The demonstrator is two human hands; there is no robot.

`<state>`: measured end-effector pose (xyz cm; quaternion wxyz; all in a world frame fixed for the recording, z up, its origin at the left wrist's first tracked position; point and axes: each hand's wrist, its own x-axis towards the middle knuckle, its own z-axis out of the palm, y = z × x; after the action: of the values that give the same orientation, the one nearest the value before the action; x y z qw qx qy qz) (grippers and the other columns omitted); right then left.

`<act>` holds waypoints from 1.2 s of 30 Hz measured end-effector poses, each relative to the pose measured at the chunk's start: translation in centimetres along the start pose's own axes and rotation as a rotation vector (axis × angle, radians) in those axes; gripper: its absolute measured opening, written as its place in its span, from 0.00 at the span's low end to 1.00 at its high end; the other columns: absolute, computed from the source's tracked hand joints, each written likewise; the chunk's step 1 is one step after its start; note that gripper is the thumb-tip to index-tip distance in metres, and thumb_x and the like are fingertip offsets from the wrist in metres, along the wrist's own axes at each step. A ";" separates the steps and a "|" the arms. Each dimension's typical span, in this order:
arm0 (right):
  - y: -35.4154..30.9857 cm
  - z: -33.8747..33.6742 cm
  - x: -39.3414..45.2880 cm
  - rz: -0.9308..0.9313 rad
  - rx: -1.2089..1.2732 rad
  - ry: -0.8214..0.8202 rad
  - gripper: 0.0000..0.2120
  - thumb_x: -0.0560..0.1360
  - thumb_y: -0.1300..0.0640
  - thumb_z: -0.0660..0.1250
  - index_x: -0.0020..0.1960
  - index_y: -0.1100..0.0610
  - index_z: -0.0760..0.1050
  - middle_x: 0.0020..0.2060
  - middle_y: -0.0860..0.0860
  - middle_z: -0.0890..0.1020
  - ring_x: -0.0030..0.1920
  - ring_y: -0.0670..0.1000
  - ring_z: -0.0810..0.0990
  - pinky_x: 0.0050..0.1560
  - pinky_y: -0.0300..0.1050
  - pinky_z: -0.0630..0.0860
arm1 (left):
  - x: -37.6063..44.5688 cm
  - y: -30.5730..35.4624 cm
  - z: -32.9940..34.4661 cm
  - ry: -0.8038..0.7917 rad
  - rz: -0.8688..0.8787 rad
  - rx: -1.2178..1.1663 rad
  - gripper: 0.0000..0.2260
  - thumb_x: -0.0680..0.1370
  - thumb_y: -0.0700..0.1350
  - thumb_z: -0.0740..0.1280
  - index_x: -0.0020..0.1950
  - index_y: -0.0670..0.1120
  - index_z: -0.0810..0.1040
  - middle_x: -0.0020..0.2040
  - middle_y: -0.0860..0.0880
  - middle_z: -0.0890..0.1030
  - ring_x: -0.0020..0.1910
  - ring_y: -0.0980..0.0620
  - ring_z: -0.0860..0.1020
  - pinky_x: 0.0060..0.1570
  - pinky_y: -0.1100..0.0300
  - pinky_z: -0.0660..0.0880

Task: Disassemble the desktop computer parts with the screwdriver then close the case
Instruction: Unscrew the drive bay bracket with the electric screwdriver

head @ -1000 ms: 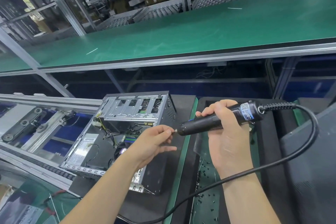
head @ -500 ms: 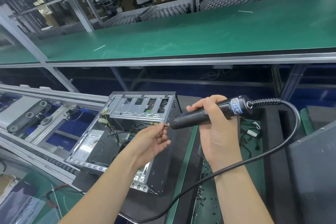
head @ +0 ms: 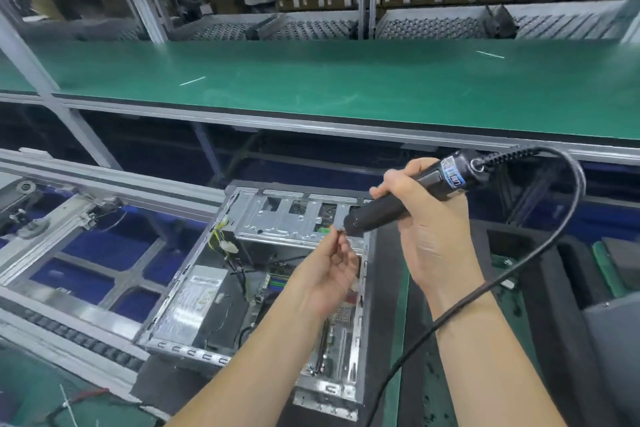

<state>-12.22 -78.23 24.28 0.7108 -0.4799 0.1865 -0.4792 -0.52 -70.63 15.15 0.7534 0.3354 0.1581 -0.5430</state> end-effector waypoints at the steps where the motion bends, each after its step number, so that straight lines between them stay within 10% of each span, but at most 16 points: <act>1: 0.6 1.1 0.1 -0.008 -0.036 0.013 0.08 0.69 0.57 0.78 0.41 0.48 0.79 0.43 0.64 0.76 0.48 0.62 0.78 0.57 0.59 0.77 | 0.4 0.7 -0.5 -0.008 -0.025 -0.017 0.10 0.79 0.44 0.71 0.41 0.39 0.81 0.35 0.47 0.79 0.31 0.55 0.76 0.29 0.62 0.79; 13: 3.8 7.1 0.9 -0.071 -0.256 0.209 0.08 0.71 0.60 0.76 0.44 0.52 0.78 0.38 0.60 0.79 0.45 0.62 0.80 0.64 0.72 0.75 | 2.6 4.7 -2.2 -0.053 -0.249 0.004 0.09 0.79 0.46 0.73 0.46 0.40 0.83 0.36 0.47 0.82 0.28 0.55 0.79 0.28 0.63 0.78; 17: 3.5 6.8 1.1 -0.070 -0.327 0.248 0.07 0.71 0.59 0.76 0.42 0.51 0.78 0.36 0.57 0.80 0.43 0.60 0.80 0.66 0.73 0.74 | 2.8 3.4 -4.5 0.224 -0.151 0.308 0.12 0.80 0.51 0.70 0.48 0.42 0.80 0.33 0.49 0.75 0.29 0.52 0.71 0.29 0.61 0.69; 19: 3.5 6.3 1.2 -0.059 -0.412 0.259 0.08 0.70 0.57 0.77 0.38 0.47 0.80 0.35 0.54 0.81 0.44 0.61 0.81 0.66 0.72 0.75 | 2.8 3.0 -6.0 0.380 -0.102 0.443 0.13 0.78 0.52 0.70 0.47 0.43 0.76 0.37 0.47 0.73 0.34 0.50 0.69 0.33 0.59 0.67; 23: 3.9 5.6 1.7 -0.040 -0.483 0.283 0.07 0.67 0.52 0.79 0.38 0.46 0.81 0.37 0.55 0.81 0.45 0.61 0.81 0.66 0.71 0.76 | 3.7 3.3 -5.8 0.209 -0.137 0.333 0.16 0.78 0.52 0.72 0.43 0.43 0.70 0.43 0.44 0.76 0.42 0.49 0.76 0.54 0.53 0.75; 26: 4.4 5.4 2.1 -0.022 -0.529 0.282 0.09 0.65 0.47 0.80 0.38 0.46 0.81 0.37 0.56 0.81 0.44 0.61 0.81 0.64 0.70 0.77 | 4.6 2.8 -5.0 0.055 -0.212 0.213 0.24 0.79 0.55 0.72 0.67 0.43 0.69 0.62 0.35 0.77 0.57 0.43 0.79 0.70 0.49 0.72; 36: 6.0 4.9 3.4 0.023 -0.635 0.269 0.12 0.63 0.45 0.80 0.38 0.49 0.79 0.38 0.61 0.81 0.39 0.53 0.80 0.54 0.59 0.81 | 7.1 0.5 -5.5 0.215 -0.068 0.324 0.19 0.76 0.59 0.74 0.53 0.46 0.76 0.55 0.44 0.80 0.47 0.50 0.83 0.45 0.57 0.80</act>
<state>-4.02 -78.23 22.14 0.5005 -0.6075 0.4237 -0.4482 3.18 -71.87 6.99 0.6496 0.5027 0.1594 -0.5477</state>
